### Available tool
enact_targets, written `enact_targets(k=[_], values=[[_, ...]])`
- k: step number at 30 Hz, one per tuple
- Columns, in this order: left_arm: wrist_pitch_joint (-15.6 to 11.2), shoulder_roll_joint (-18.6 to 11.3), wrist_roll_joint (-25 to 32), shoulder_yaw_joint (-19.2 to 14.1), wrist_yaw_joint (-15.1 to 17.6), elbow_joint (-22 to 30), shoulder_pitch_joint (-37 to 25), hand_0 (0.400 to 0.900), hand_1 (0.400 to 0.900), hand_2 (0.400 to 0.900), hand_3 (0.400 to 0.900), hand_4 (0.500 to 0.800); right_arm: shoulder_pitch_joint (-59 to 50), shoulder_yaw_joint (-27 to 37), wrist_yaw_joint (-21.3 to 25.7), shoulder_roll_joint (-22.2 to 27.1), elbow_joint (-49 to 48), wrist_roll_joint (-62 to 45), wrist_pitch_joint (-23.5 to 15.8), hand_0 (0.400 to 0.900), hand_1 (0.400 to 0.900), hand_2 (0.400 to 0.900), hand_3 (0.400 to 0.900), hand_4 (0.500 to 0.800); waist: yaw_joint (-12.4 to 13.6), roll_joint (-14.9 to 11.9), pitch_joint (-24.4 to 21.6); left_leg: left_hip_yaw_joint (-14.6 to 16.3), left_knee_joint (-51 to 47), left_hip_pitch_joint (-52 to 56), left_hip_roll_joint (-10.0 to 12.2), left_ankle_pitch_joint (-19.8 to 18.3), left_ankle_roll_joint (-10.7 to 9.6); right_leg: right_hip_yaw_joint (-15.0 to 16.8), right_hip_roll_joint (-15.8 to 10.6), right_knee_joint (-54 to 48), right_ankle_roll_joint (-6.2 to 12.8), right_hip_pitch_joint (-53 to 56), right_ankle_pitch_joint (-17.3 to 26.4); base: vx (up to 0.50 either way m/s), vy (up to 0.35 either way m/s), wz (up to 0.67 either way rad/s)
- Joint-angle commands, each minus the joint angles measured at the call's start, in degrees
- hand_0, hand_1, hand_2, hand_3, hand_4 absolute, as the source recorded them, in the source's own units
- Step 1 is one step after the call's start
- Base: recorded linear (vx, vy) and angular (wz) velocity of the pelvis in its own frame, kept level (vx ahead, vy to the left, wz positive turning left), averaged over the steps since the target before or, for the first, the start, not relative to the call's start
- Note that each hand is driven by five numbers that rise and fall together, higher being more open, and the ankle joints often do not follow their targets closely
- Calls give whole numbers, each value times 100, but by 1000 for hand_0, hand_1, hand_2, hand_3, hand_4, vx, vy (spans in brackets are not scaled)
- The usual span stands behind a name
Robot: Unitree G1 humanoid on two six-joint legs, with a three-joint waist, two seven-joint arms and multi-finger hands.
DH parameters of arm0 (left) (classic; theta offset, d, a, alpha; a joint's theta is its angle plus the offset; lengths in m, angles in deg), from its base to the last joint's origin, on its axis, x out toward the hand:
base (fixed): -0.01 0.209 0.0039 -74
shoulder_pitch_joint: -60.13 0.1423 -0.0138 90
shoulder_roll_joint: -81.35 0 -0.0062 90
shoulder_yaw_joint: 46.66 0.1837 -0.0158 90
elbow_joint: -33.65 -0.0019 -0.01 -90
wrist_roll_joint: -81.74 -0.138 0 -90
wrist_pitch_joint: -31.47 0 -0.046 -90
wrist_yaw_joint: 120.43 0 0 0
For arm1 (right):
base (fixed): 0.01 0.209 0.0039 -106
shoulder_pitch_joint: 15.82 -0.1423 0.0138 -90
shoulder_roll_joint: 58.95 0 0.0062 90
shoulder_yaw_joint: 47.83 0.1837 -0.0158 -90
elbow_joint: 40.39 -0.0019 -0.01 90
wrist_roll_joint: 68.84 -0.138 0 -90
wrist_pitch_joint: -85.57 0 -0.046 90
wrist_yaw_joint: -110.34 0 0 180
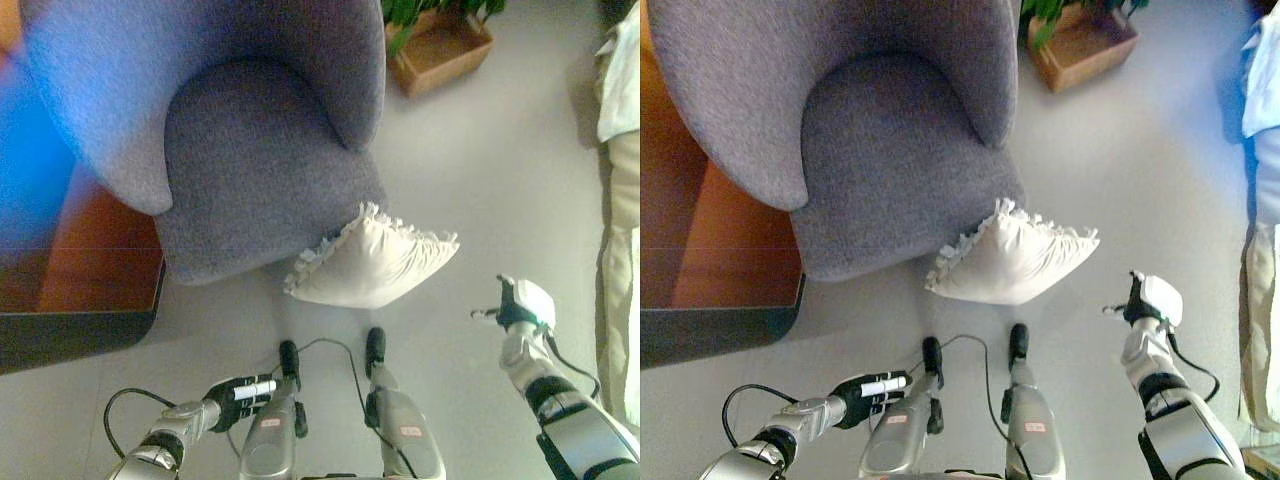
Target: Pick up the pillow and put it on the sofa.
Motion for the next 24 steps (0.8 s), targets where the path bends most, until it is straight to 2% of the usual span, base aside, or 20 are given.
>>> enact_targets(k=[1,8,24], values=[[227,201,175,485,19,-291,71,900,900,900,900,800,-628,-283,-16,865,-232,-214,-53,900,900,900,900,800,86,-29,82,-416,249,-608,-230,-209,249,-54,179,954,188,-427,-770,-52,70,1],[239,329,475,624,98,-165,-31,900,900,900,900,800,-1284,-475,-634,1214,-599,-466,-35,900,900,900,900,800,116,119,184,-484,544,-1114,-298,-182,230,-196,78,1428,165,-979,-938,-27,68,5],[333,431,949,852,71,45,-177,900,900,900,900,800,-2735,-1098,-1149,1528,-1305,-173,309,900,900,900,900,800,162,492,417,-498,865,-1894,-413,-97,187,-214,-71,1953,146,-1861,-1069,-9,67,7]])
